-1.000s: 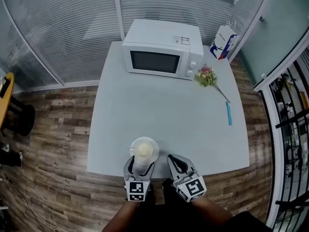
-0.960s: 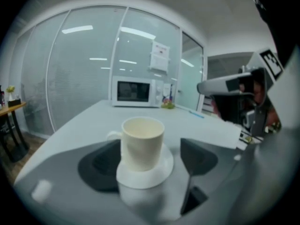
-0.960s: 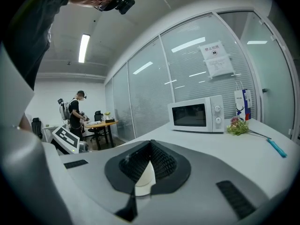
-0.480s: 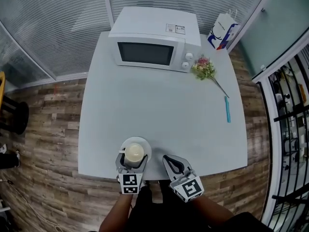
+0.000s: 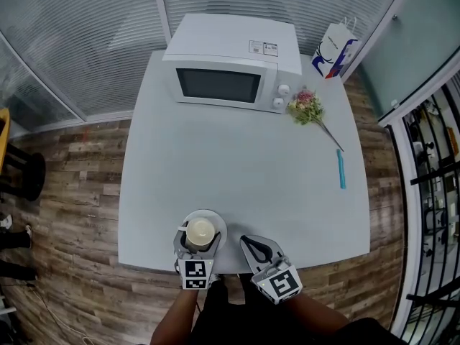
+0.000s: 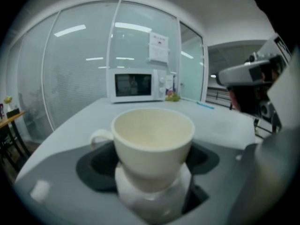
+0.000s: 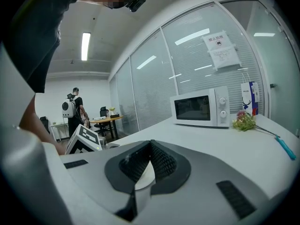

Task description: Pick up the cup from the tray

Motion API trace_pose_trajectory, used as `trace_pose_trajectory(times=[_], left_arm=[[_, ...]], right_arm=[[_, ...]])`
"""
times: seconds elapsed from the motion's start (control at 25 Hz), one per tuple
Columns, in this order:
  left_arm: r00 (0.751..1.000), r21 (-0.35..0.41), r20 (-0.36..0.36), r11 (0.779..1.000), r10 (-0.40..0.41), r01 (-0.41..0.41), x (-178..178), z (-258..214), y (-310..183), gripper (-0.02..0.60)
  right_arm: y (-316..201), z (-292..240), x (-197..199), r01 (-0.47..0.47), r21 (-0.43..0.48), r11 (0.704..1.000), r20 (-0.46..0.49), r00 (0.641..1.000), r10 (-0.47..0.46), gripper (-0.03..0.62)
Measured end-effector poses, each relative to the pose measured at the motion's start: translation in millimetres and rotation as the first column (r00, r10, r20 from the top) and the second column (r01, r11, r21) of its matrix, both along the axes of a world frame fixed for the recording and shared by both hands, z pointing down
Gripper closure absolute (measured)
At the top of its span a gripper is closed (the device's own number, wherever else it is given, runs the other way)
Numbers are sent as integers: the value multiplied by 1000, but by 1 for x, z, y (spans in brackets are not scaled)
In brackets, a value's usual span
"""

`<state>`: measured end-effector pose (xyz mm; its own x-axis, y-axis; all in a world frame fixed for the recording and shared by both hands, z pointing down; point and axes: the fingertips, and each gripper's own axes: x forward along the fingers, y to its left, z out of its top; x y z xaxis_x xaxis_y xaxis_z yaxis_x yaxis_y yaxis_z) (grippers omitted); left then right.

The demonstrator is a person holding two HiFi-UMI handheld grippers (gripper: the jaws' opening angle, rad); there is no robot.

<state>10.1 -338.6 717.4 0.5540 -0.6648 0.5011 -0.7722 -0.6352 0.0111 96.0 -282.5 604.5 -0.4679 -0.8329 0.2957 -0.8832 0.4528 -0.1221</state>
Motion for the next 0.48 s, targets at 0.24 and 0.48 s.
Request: trace_pose_trajectory(times=[0.24, 0.48], left_arm=[[1000, 32, -17, 999, 11, -10, 2, -18, -1, 153], [997, 88, -54, 995, 55, -50, 6, -60, 5, 153]], right_arm=[[2, -5, -1, -3, 29, 1000, -6, 1000, 4, 605], [4, -23, -3, -25, 74, 997, -28, 999, 27, 605]])
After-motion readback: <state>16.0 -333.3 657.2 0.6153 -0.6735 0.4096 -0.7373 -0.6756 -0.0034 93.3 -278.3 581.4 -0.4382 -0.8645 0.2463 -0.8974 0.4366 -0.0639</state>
